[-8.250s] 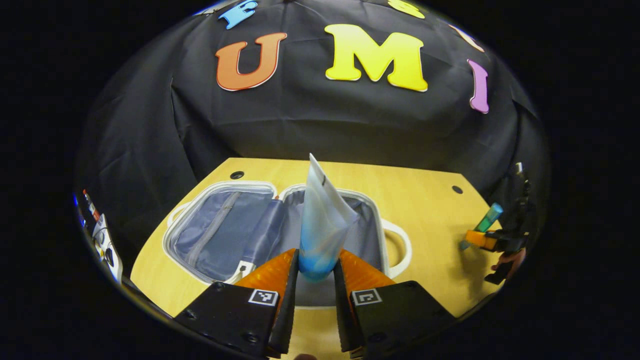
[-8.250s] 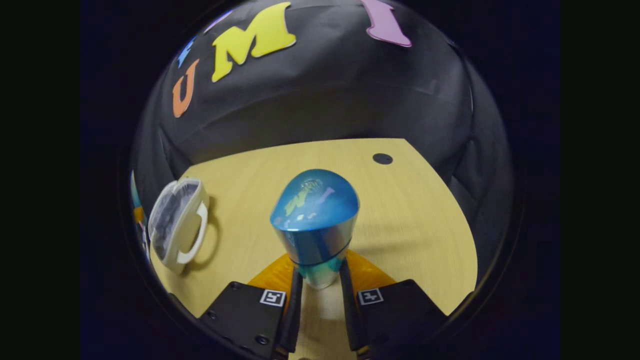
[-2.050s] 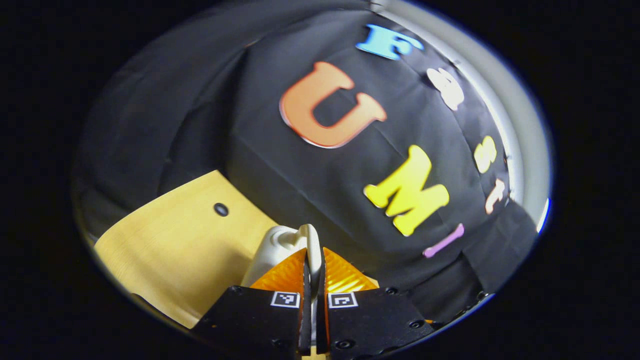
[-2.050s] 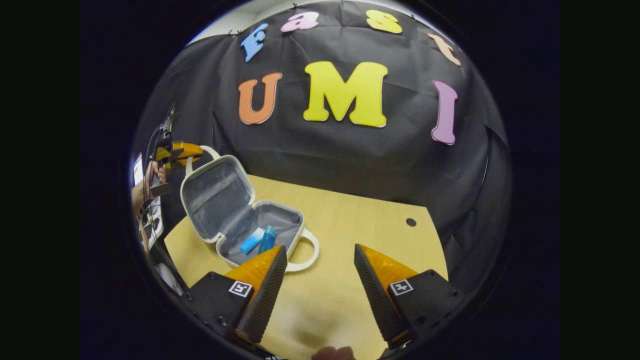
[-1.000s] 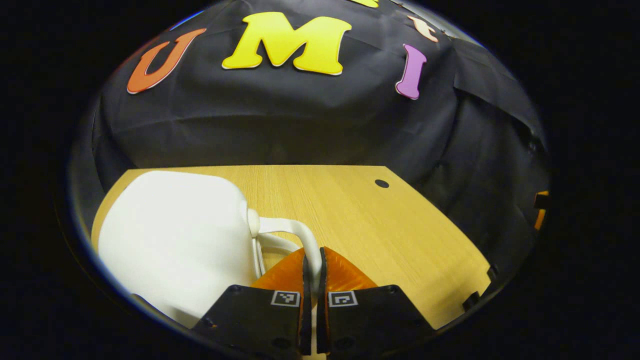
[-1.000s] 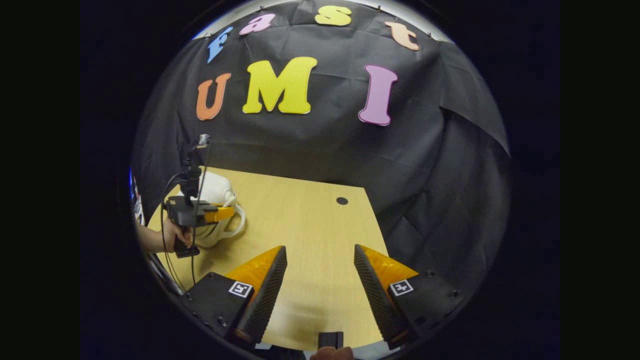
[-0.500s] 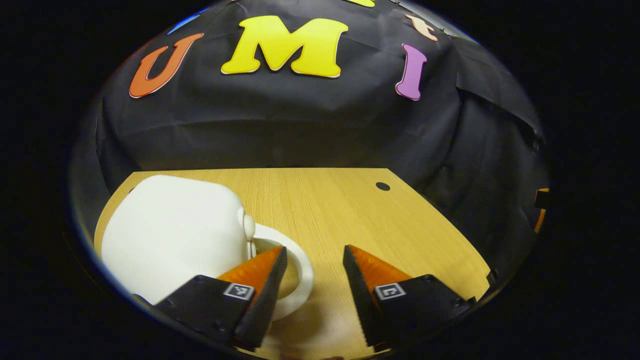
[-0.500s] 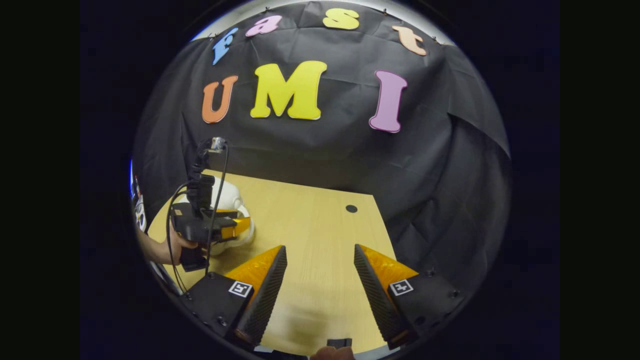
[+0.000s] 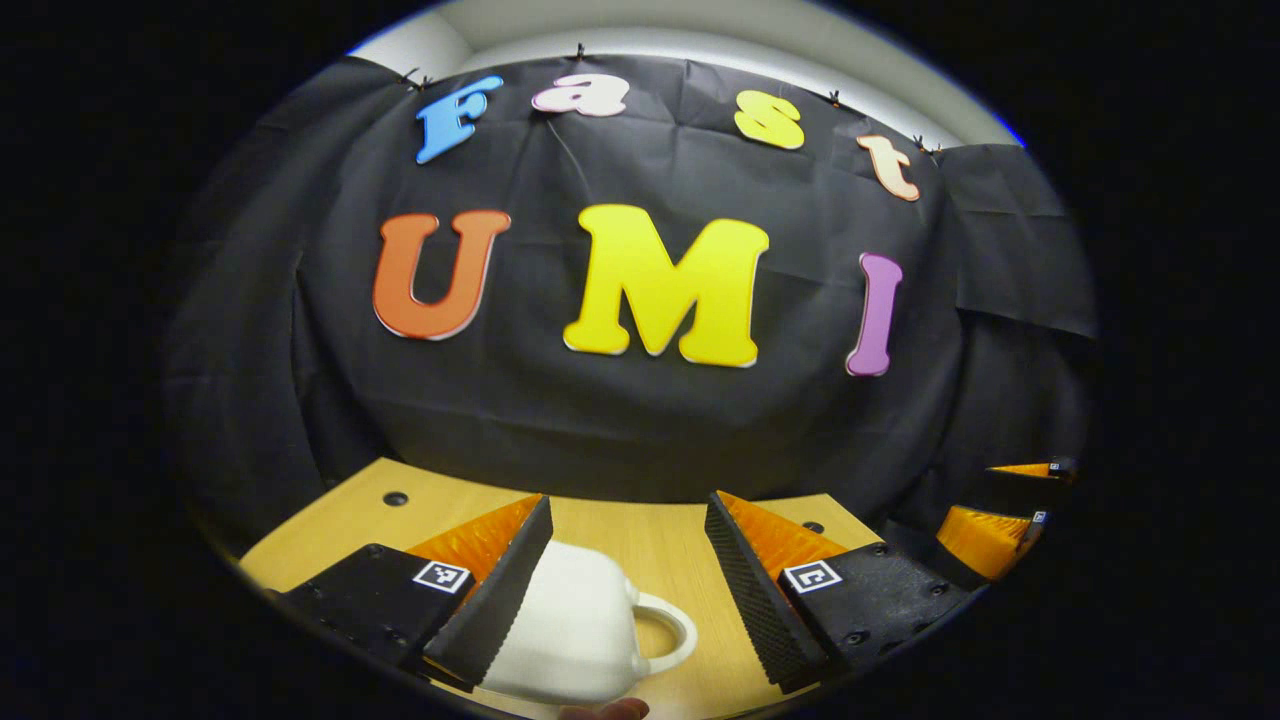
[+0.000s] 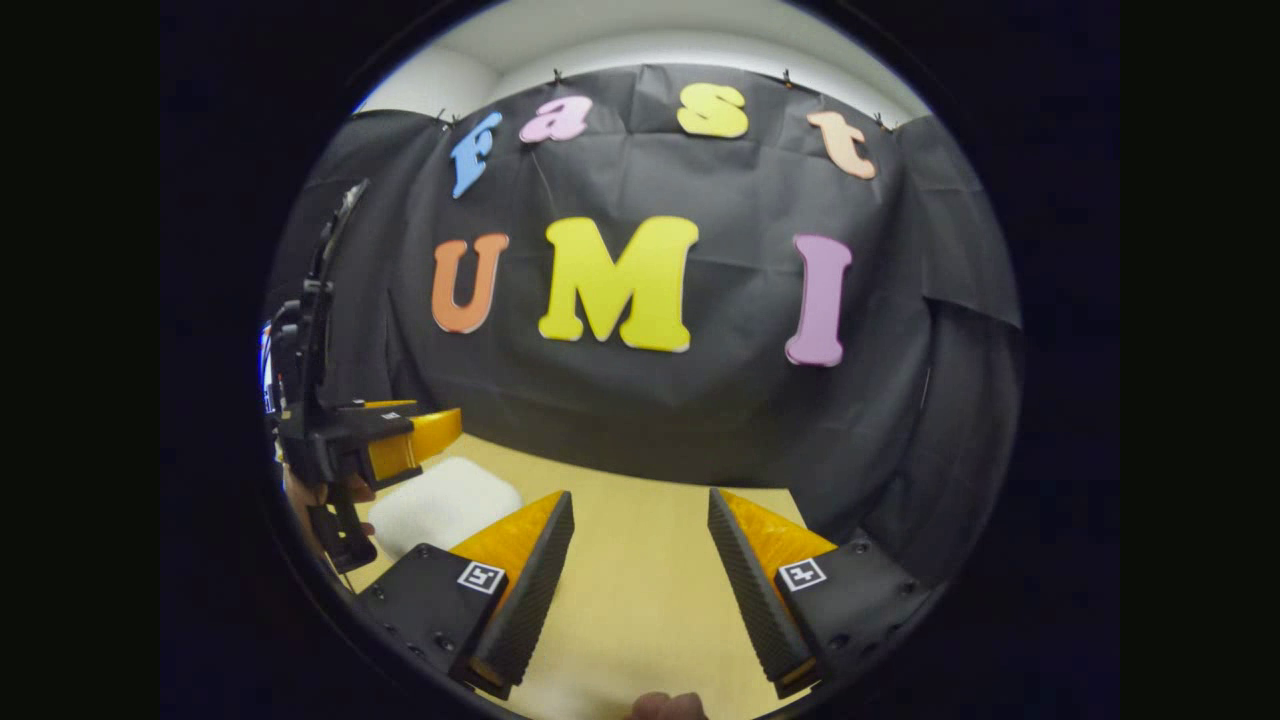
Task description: First open the suitcase, pack the skin care products into it, and then close the suitcase.
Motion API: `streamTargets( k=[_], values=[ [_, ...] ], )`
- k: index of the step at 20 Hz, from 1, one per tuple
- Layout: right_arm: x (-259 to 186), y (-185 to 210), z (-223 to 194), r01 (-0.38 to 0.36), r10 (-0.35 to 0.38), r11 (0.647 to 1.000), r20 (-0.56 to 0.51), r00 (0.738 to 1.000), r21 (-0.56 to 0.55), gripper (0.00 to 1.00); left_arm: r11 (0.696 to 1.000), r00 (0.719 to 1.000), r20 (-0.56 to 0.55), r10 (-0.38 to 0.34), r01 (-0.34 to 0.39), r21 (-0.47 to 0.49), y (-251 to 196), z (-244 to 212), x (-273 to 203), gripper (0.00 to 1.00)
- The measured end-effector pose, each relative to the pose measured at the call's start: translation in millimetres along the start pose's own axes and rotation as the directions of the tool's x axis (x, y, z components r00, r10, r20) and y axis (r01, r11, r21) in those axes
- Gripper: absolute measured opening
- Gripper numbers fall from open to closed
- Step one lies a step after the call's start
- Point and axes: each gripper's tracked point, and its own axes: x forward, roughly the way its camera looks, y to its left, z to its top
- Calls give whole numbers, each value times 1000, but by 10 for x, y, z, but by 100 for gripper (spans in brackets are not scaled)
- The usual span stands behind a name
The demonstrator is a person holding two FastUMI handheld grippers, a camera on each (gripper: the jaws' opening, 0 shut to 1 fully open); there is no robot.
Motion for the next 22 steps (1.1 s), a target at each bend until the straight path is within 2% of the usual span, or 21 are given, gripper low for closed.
streamTargets(
  k=[3,7,10,12,22],
  values=[
    [81,214,272,5,-8,999,90,996,34,81,998,996,66,55,-56,19,242,306,-202,98],
    [88,366,490,35,-43,998,172,984,49,80,998,994,95,51,-55,34,309,386,-363,98],
    [89,509,482,27,-34,999,171,985,42,81,998,993,111,27,-33,53,310,431,-441,98],
    [90,604,477,13,-20,999,165,986,40,81,997,993,114,32,-40,72,386,443,-479,98],
    [51,873,466,-25,24,1000,150,988,5,81,997,993,102,52,-57,52,530,459,-570,98]
  ],
)
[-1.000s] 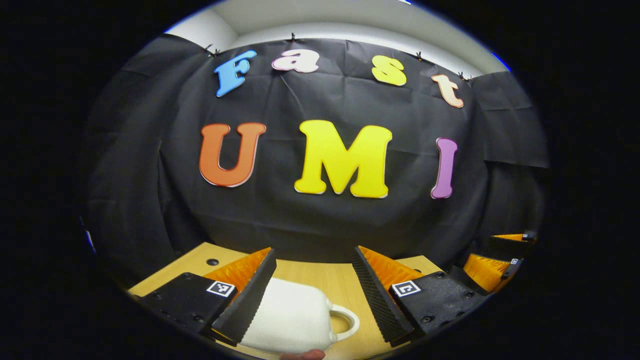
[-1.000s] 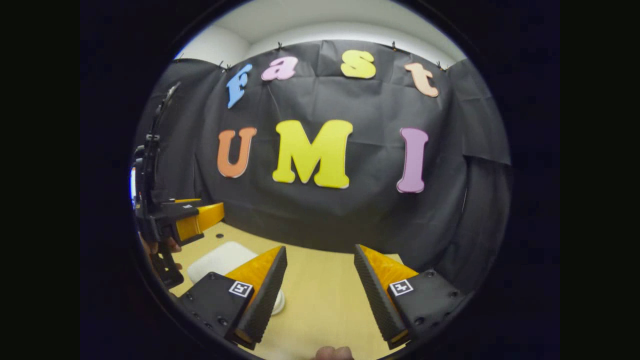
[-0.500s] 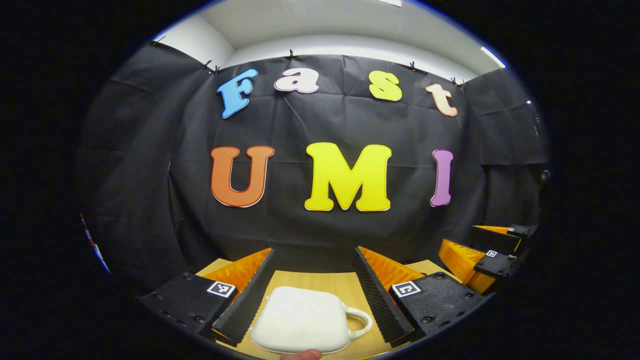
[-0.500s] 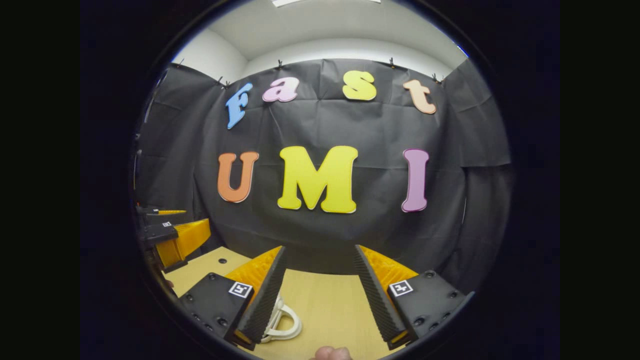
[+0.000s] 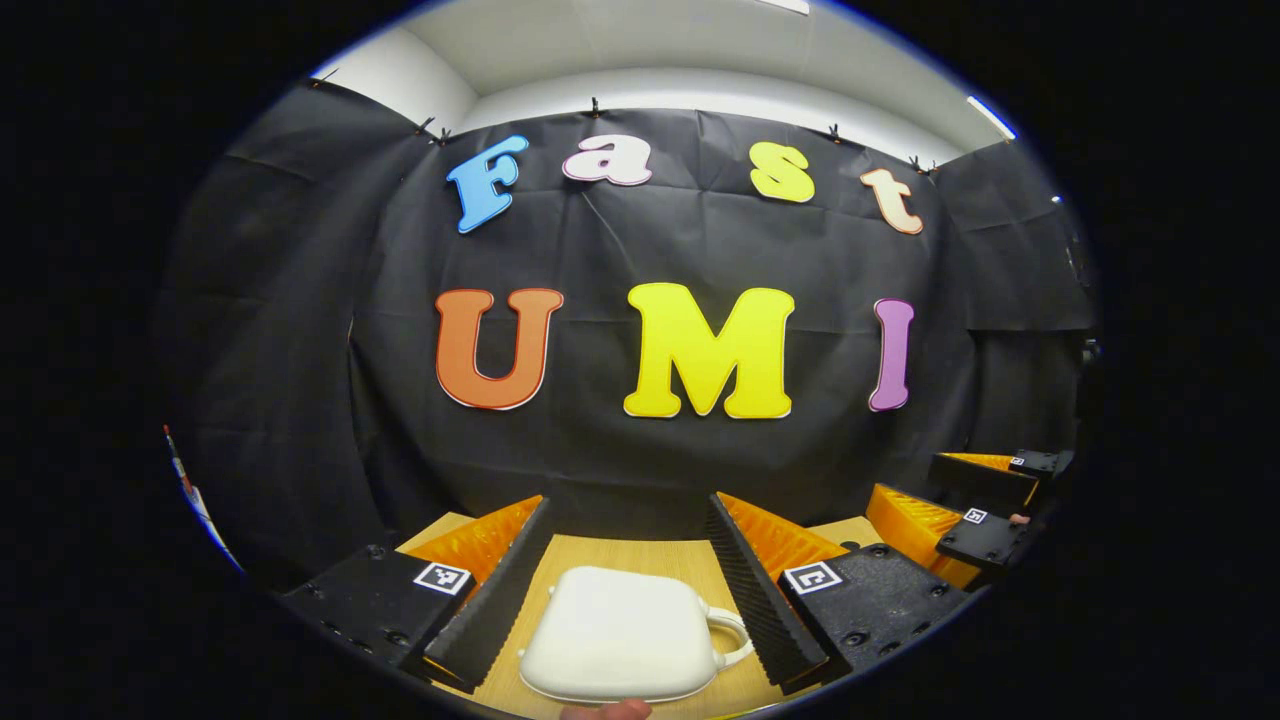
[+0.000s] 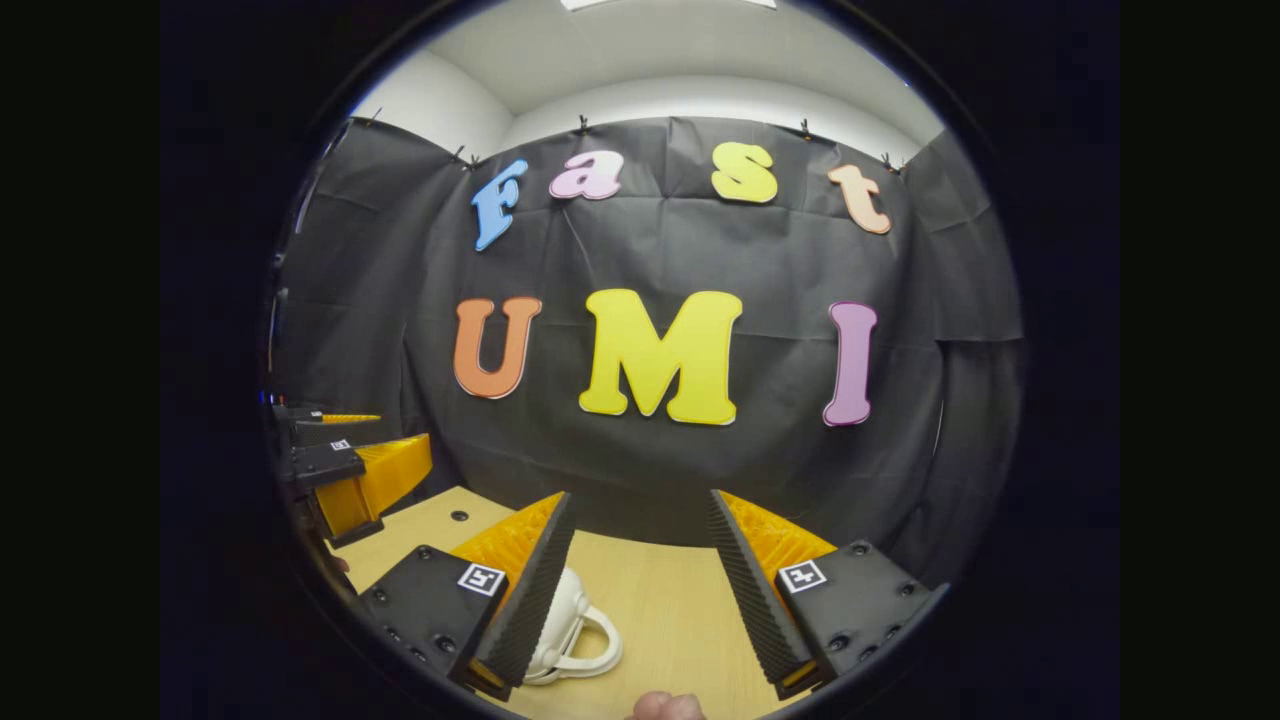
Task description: First open the suitcase, pack the skin care products into it, and then close the suitcase.
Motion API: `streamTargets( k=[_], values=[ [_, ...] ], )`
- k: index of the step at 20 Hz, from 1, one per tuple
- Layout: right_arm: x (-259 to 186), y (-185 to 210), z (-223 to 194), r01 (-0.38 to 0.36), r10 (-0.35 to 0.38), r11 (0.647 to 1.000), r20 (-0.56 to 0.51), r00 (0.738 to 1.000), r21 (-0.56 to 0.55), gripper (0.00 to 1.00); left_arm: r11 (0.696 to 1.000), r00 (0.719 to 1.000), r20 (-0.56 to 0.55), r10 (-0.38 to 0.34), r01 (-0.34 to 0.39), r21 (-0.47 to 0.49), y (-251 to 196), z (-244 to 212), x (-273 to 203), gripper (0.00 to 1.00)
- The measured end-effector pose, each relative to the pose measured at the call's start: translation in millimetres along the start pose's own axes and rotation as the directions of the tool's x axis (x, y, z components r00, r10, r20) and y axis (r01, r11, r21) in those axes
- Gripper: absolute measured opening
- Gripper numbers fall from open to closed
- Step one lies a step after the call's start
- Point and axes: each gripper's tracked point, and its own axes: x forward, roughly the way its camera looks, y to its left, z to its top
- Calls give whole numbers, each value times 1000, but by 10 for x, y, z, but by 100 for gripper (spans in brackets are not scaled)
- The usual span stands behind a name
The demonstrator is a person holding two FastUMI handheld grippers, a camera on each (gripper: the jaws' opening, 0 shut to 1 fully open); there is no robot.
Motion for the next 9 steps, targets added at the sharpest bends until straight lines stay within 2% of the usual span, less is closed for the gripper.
streamTargets(
  k=[9],
  values=[
    [27,7,-61,10,-10,1000,-21,1000,-5,81,1000,1000,1,-2,2,31,112,10,8,98]
  ],
)
